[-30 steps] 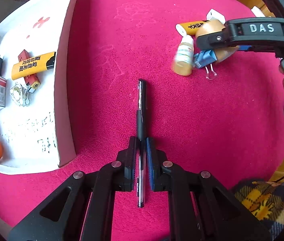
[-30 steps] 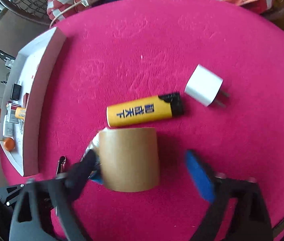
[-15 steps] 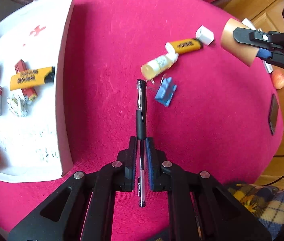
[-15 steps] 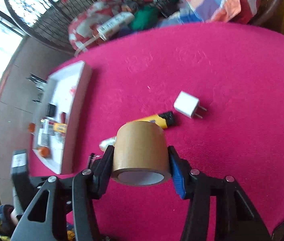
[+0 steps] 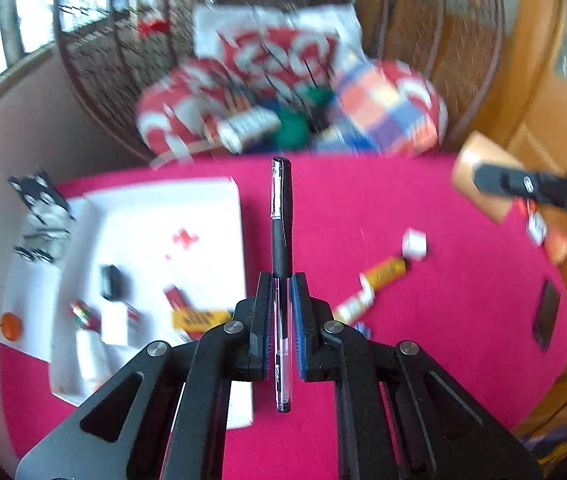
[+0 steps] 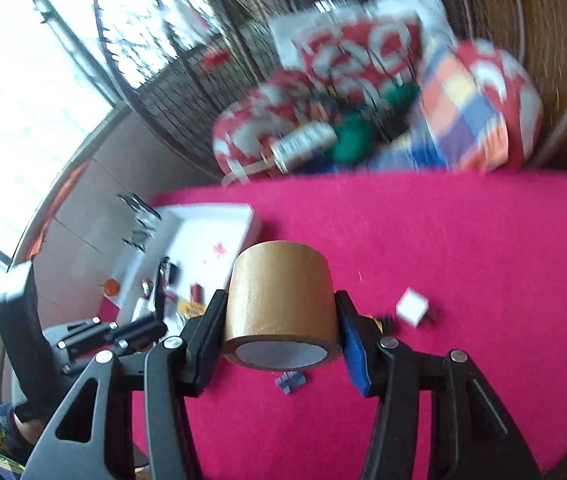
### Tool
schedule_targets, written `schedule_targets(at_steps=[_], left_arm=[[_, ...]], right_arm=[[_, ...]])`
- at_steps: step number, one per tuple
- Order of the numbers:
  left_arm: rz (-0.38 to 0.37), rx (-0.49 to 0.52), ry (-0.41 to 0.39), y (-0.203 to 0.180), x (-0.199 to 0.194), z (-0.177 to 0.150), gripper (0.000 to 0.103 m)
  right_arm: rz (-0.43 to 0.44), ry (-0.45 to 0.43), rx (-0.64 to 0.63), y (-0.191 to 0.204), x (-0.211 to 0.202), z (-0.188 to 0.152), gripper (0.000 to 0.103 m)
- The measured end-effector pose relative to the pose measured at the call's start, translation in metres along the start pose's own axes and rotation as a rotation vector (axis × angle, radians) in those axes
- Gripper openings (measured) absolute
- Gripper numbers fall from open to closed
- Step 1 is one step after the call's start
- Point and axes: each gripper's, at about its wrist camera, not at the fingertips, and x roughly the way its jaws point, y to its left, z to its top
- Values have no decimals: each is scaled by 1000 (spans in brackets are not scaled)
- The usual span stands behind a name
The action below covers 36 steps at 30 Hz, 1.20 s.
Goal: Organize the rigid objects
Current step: 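Carry the pen and brown tape roll over the white tray with both tools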
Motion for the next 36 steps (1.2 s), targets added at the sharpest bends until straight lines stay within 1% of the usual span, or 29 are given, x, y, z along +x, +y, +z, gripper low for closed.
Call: schedule_targets(at_steps=[4,7,15,20,25,30,33,36], left_arm=[[8,-87,-69,29,-28,13,8],[19,-122,-93,43,-37,15,8],[27,-138,-122,67,-52,16,8],[36,-161,-141,92,-59,18,8],[50,-184,-146,120,-61,20,8],[53,-186,-139,140,-58,22,8],[45,-178,-123,150,-49,24,8],[32,-167,-88,159,-34,26,8]], right_arm=[[24,-55,-49,18,-17,14,52],[49,-64,-56,27,-17,18,52],[72,-63,-95,56,-9,23,52],[75,-59,-115,72,-3,23,52],[84,-47,-133,90,11,29,52],[91,-27,-157,108,28,34,52],[85,0,-170,118,46,36,52],[80,42,-176,124,68,35,52]])
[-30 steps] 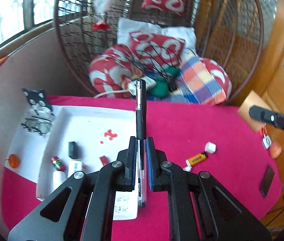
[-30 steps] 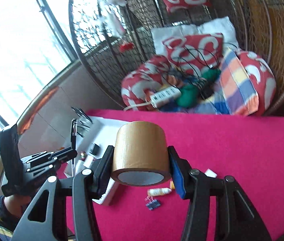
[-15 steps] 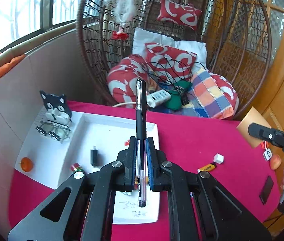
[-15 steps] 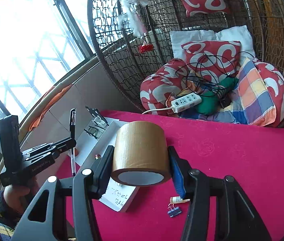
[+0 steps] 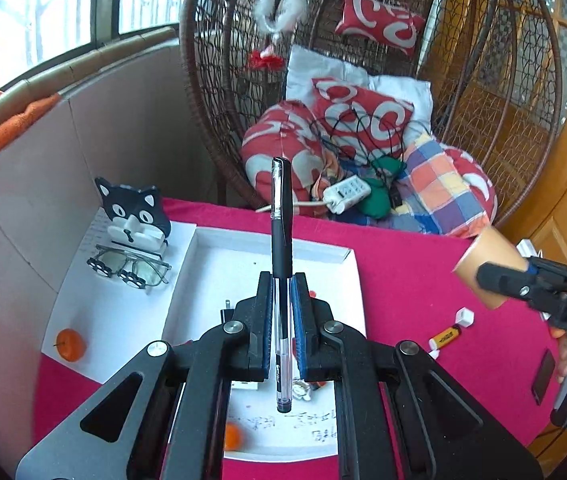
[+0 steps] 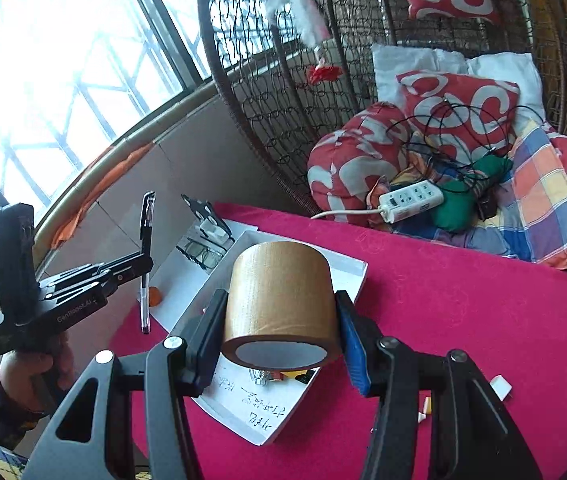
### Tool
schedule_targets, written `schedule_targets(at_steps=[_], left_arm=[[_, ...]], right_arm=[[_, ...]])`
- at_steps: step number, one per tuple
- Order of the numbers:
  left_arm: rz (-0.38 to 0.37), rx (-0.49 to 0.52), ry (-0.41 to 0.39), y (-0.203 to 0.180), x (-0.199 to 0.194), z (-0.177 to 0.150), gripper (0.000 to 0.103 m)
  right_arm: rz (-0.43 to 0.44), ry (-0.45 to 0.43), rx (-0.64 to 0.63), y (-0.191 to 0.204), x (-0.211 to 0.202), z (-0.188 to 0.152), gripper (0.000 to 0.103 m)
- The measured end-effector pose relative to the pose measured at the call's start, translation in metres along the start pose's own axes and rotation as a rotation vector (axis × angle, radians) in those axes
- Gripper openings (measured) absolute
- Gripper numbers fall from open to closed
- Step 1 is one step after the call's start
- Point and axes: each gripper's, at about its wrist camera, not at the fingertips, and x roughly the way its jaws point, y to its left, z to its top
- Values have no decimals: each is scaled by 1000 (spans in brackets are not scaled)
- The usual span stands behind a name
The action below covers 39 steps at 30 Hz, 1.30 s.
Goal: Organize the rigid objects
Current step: 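Carry the pen and brown tape roll over the white tray with both tools, then open both tools to drop the pen and tape roll into the tray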
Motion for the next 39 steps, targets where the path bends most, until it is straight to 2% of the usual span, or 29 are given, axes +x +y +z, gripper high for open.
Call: schedule_targets(at_steps=[5,8,12,15,19,24,31,32,33,34,35,36,37,38,39], left_arm=[[-38,14,87,12,38,1,8],[-32,44,140,18,66,4,8],[-40,25,236,29,110,3,9],[-16,35,322,32,145,-3,9],[2,52,385,28,172,-11,9],[-5,68,416,23,182,-17,9],[17,41,423,32,186,-15,9],[19,34,417,33,185,-15,9],[20,30,412,34,183,-14,11],[16,25,405,35,181,-14,14],[10,22,395,36,179,-13,35],[9,17,382,38,176,-13,79],[9,10,362,39,173,-13,95],[13,-1,330,41,167,-13,103],[18,-8,311,43,164,-13,103]], right_arm=[[-7,117,11,8,48,-8,52],[-22,172,9,11,69,-15,52],[-29,278,17,13,107,-20,52],[-71,351,-37,20,134,-26,52],[-164,429,-83,21,163,-40,52],[-233,466,-145,24,177,-52,52],[-228,456,-177,38,178,-55,53],[-217,449,-175,40,178,-54,58],[-209,438,-171,41,175,-52,77],[-214,427,-173,43,173,-51,88],[-218,414,-179,44,172,-50,102],[-216,396,-190,47,169,-49,103],[-215,389,-194,49,167,-49,103],[-218,385,-196,51,165,-50,103],[-220,381,-194,52,162,-50,103]])
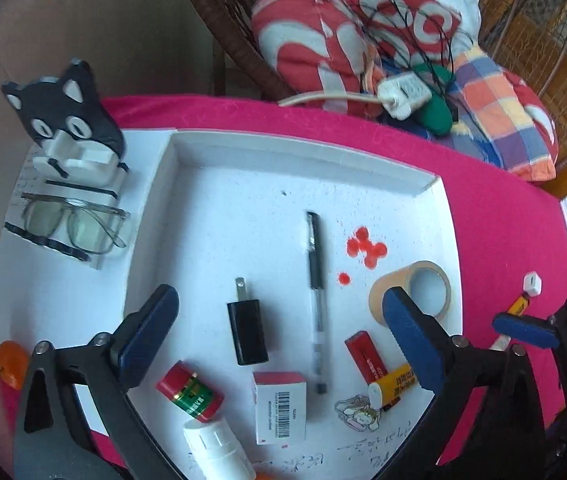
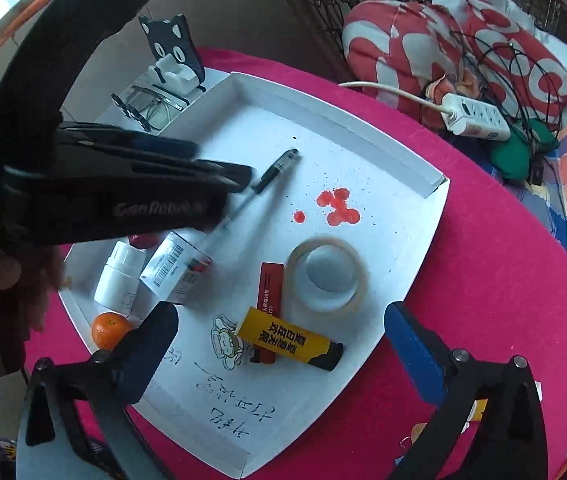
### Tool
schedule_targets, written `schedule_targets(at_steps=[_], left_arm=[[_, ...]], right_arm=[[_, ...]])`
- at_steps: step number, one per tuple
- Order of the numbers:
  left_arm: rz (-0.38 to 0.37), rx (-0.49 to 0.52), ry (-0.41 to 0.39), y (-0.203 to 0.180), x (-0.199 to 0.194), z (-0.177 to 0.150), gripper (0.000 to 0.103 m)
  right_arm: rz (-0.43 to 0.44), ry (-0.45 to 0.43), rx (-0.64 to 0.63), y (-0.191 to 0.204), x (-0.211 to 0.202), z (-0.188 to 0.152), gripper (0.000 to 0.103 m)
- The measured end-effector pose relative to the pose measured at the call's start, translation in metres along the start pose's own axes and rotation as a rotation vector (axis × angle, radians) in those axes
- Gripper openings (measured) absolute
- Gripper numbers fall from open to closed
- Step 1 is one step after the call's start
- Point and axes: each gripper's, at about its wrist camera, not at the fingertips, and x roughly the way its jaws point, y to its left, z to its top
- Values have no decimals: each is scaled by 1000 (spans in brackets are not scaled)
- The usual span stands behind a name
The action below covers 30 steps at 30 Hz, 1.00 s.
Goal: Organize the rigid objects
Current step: 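Open both tools to drop the pen and tape roll into the tray, then move both tools to the dropper bottle and white plug on the table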
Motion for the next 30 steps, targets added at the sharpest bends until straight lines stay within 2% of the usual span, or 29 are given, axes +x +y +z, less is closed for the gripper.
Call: schedule_targets(at_steps=[9,19,26,30], left_arm=[[14,-78,-72,10,-25,-3,103],[44,-105,-156,-9,-66,-9,103],[43,-42,-150,-61,-71,-16,103],[17,46,-117,-108,-60,-25,103]], right_arm=[[-1,-31,66,-4,-24,-15,103],[38,-121,155,-35,-50,-26,103],[81,-268,299,-91,-92,-48,103],[44,-356,390,-137,-122,-73,103]])
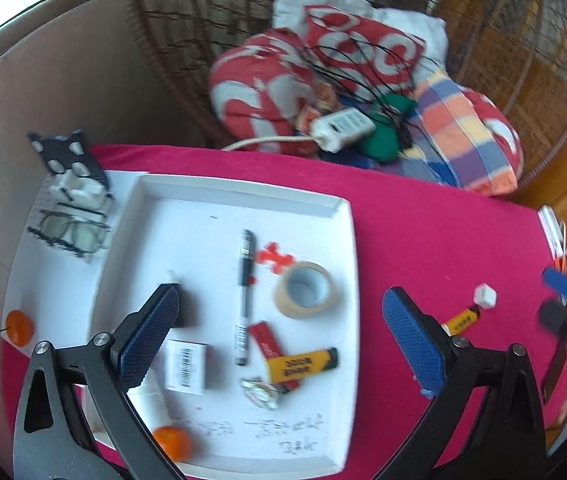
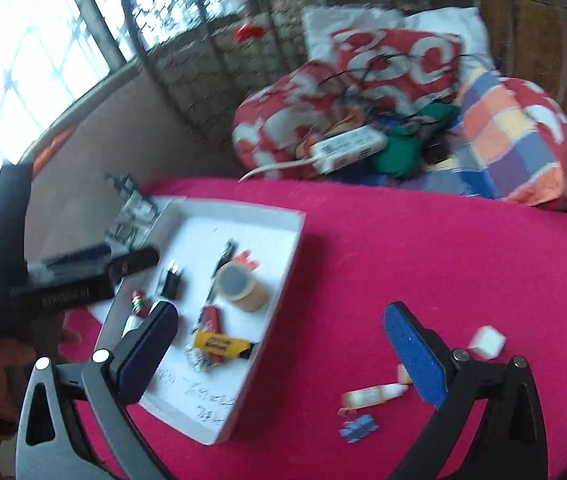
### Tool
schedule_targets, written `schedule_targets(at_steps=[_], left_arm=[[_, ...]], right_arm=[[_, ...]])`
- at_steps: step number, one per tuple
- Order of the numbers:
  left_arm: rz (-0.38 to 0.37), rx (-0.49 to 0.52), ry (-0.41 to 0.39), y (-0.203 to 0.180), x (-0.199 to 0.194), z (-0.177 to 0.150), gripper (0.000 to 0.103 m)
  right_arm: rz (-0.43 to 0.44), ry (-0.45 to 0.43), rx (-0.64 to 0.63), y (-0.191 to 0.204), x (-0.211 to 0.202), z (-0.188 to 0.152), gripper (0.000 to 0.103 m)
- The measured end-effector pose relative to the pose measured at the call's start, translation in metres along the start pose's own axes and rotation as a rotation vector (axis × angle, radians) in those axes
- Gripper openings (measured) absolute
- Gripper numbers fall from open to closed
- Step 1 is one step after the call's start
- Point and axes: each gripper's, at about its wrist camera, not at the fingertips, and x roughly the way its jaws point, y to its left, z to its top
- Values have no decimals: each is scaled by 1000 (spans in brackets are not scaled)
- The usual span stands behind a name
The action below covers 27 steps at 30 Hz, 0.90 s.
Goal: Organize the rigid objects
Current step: 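Move both tools to the dropper bottle and white plug on the table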
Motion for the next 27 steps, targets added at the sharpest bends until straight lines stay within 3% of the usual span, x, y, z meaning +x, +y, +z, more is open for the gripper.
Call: schedule_targets(at_steps=[4,10,17,19,21,27], left_arm=[[-50,69,76,-50,18,-17,103],[-97,265,202,-123,55,-56,103],[-43,458,291,-169,100,-69,103],[-26,505,311,-178,112,-71,94],[-19,551,336,-185,121,-75,72],[-6,651,379,-198,136,-87,67]], right_arm=[[-106,-80,80,-62,-40,-6,103],[-163,-81,264,-137,-74,-43,103],[-170,-39,336,-178,-84,-69,103],[-174,-36,343,-185,-88,-74,103],[-180,-34,359,-194,-91,-80,103],[-190,-22,397,-211,-90,-88,103]])
